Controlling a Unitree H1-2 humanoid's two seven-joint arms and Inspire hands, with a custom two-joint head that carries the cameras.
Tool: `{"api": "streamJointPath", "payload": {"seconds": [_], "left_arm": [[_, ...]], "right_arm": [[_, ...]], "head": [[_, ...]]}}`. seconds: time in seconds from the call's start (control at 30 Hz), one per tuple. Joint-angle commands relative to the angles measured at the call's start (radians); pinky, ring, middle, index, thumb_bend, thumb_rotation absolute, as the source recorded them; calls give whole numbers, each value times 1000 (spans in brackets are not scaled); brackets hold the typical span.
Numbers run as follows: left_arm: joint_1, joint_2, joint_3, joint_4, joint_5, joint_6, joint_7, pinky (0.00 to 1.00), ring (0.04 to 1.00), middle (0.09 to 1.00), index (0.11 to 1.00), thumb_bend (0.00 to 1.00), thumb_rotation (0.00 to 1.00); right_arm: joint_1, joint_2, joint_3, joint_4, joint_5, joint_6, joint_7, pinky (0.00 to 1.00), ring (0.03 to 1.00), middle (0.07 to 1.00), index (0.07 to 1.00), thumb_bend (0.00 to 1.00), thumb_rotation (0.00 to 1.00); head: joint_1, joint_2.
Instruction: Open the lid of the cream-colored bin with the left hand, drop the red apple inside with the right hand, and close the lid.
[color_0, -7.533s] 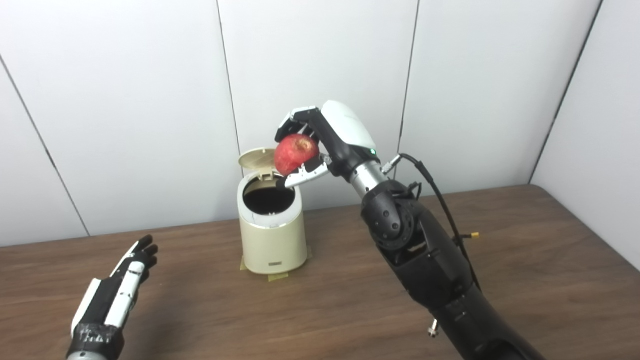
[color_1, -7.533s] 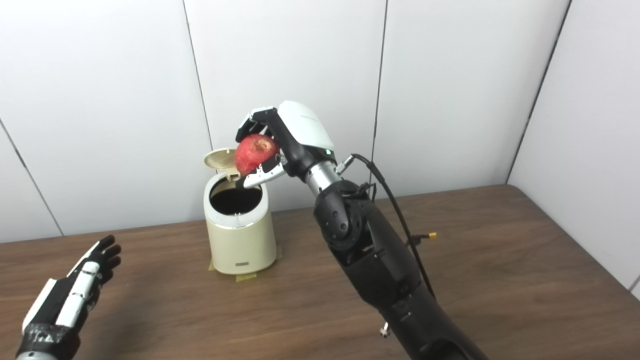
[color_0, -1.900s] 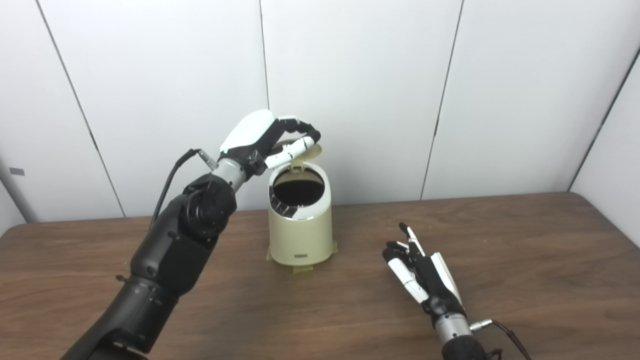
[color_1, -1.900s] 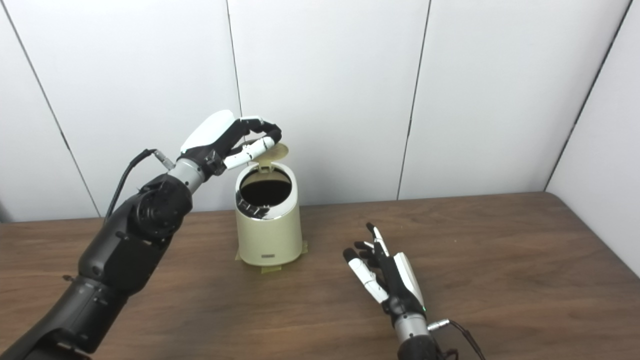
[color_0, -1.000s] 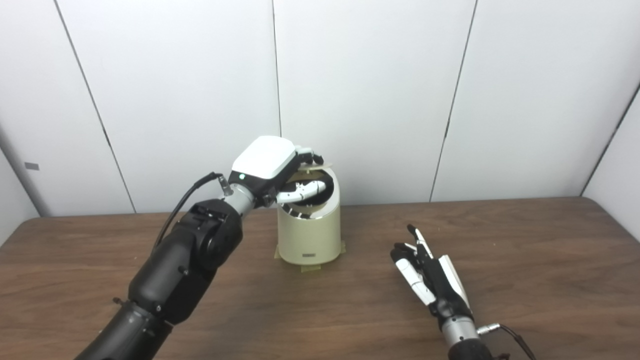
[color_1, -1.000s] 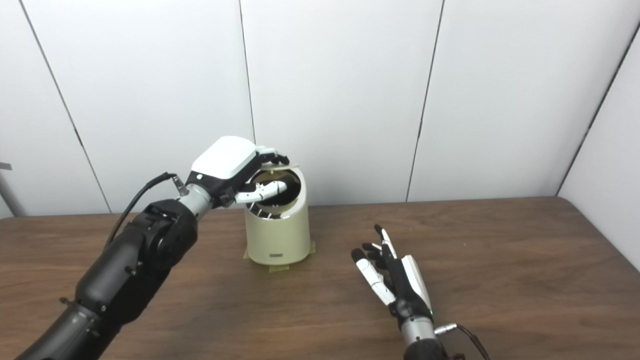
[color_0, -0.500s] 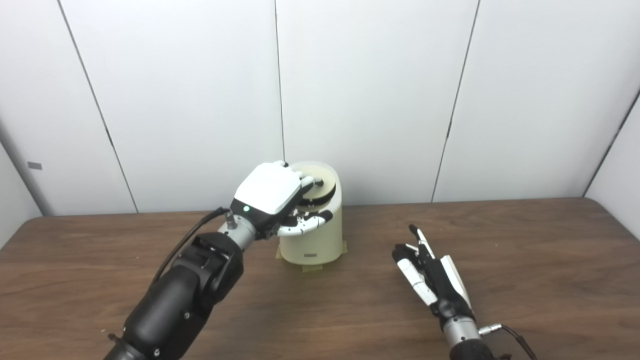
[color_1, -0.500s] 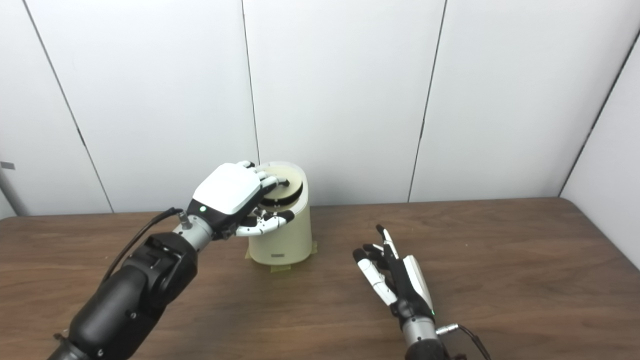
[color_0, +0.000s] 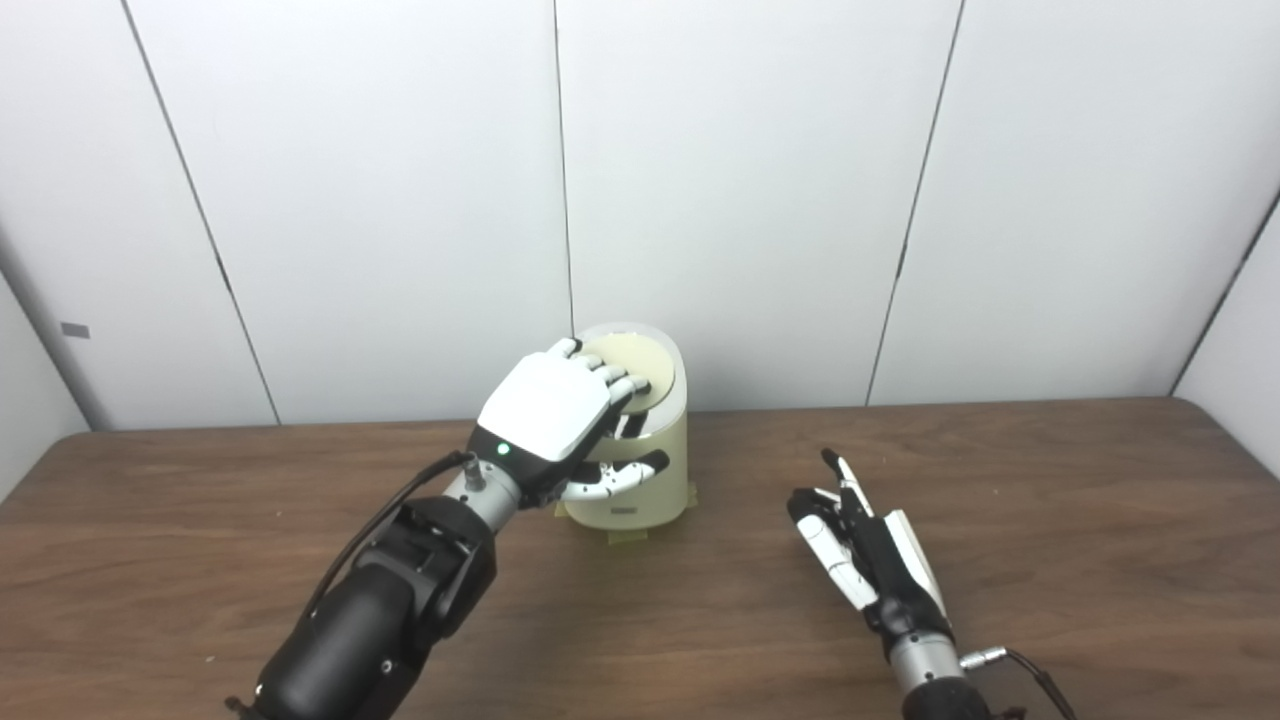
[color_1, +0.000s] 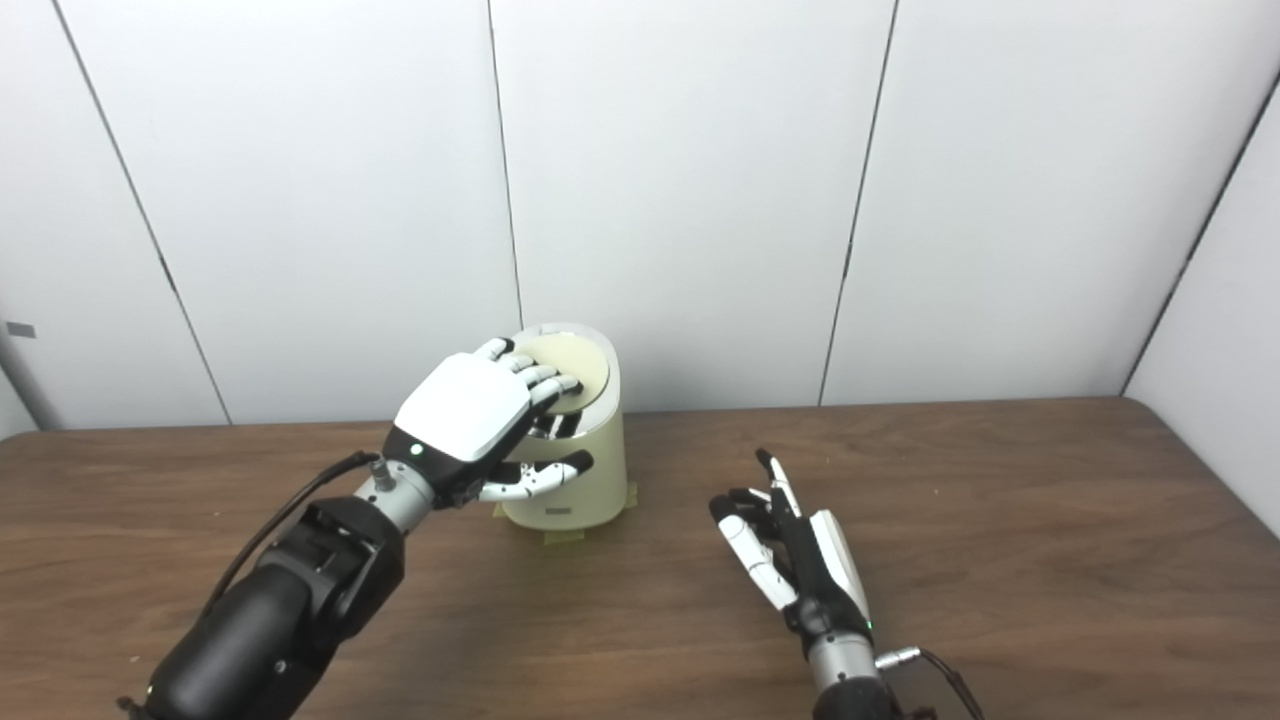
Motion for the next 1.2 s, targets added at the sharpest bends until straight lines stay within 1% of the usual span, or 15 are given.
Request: {"api": "streamJointPath", "payload": {"seconds": [0.0,0.07,0.2,0.27,0.4,0.57,0.7,0.8,0.9,0.97,1.07,1.17], "left_arm": [[-35,0,-1,0,17,1,-5,939,862,850,848,461,1000],[-37,-1,-4,11,17,7,-20,950,865,852,844,464,1000],[-45,2,-4,19,-2,12,-87,988,879,860,854,475,1000],[-48,5,-5,22,-11,7,-107,998,873,850,852,495,1000],[-52,16,-12,16,-20,5,-157,1000,863,833,861,530,1000],[-47,19,-14,5,-28,15,-213,1000,860,832,877,549,1000],[-37,18,-12,6,-42,14,-231,1000,859,839,882,561,1000],[-30,20,-8,-3,-50,14,-233,1000,864,849,884,564,1000],[-28,26,-2,-27,-56,11,-230,1000,869,857,891,559,1000],[-24,27,8,-46,-68,-1,-200,1000,868,856,892,549,1000],[-14,25,27,-71,-74,-23,-125,977,867,858,890,529,1000],[-12,21,47,-121,-50,-11,-107,993,912,897,923,527,1000]], "right_arm": [[-4,-4,1,-4,7,33,24,813,817,817,981,497,990],[-3,-5,-1,-8,9,38,28,826,826,823,983,500,995],[-2,-7,-1,-19,6,51,31,830,828,822,985,502,1000],[-1,-6,-3,-25,10,55,34,836,831,823,985,499,1000],[-1,-8,-6,-31,9,59,34,844,832,821,979,495,999],[4,-9,-6,-48,4,70,33,836,832,823,970,523,1000],[7,-9,-6,-50,3,69,31,839,829,820,964,515,1000],[6,-12,-8,-49,5,68,32,836,826,819,963,497,1000],[6,-15,-5,-49,-1,72,35,832,831,824,962,500,1000],[7,-18,0,-49,-7,74,37,822,829,826,961,506,1000],[9,-18,-1,-48,-4,73,38,819,823,819,951,519,1000],[12,-18,-4,-49,1,68,39,813,816,812,943,502,1000]], "head": [[-1,2],[-2,3],[-4,6],[-5,8],[-7,9],[-9,13],[-8,16],[-4,15],[-5,13],[-5,13],[-5,15],[-4,17]]}}
